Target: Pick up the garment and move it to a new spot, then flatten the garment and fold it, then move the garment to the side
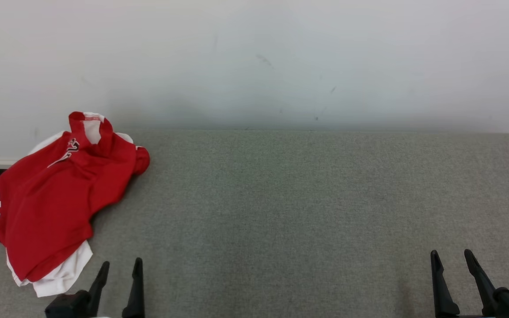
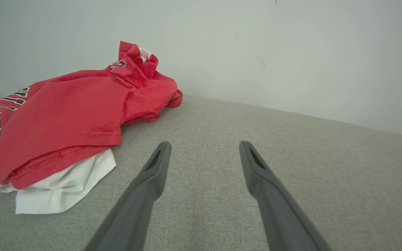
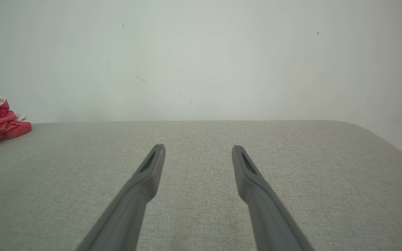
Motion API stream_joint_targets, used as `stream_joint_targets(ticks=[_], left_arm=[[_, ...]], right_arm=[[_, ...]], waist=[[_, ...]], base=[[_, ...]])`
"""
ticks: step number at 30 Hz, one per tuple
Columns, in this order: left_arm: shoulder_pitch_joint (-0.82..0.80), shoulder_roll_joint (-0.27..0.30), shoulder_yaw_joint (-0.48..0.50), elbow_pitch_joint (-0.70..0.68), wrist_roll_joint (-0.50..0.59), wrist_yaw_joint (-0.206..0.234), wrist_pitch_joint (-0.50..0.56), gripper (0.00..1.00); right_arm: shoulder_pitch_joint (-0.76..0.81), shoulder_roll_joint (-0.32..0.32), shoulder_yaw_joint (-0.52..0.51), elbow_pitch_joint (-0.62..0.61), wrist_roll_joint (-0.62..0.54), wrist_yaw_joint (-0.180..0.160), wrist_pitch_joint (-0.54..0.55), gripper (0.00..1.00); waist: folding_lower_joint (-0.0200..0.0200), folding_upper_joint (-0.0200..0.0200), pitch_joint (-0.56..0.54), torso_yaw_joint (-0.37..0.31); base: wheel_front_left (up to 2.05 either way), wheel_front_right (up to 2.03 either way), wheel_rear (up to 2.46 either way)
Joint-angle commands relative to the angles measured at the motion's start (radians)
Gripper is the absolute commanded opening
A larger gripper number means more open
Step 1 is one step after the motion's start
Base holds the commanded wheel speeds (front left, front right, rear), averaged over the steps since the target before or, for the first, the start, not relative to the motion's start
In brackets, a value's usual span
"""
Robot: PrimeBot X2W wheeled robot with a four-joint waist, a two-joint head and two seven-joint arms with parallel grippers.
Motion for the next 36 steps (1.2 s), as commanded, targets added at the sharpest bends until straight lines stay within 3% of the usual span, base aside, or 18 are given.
stream_joint_targets(ticks=[1,20,36], left_arm=[[0.008,0.008,-0.001,0.005,0.026,-0.001,-0.013,1.00],[0.010,0.008,-0.008,0.052,0.130,-0.013,-0.043,1.00],[-0.003,0.003,-0.015,0.061,0.117,-0.017,-0.042,1.00]], right_arm=[[0.006,-0.001,-0.006,0.000,-0.024,0.001,-0.008,1.00],[0.017,0.000,-0.004,0.020,-0.097,0.001,-0.042,1.00],[0.029,-0.003,-0.002,0.027,-0.052,0.001,-0.039,1.00]], waist=[[0.0000,0.0000,0.000,0.000],[0.0000,0.0000,-0.001,0.002],[0.0000,0.0000,-0.004,0.036]], base=[[0.00,0.00,0.00],[0.00,0.00,0.00],[0.00,0.00,0.00]])
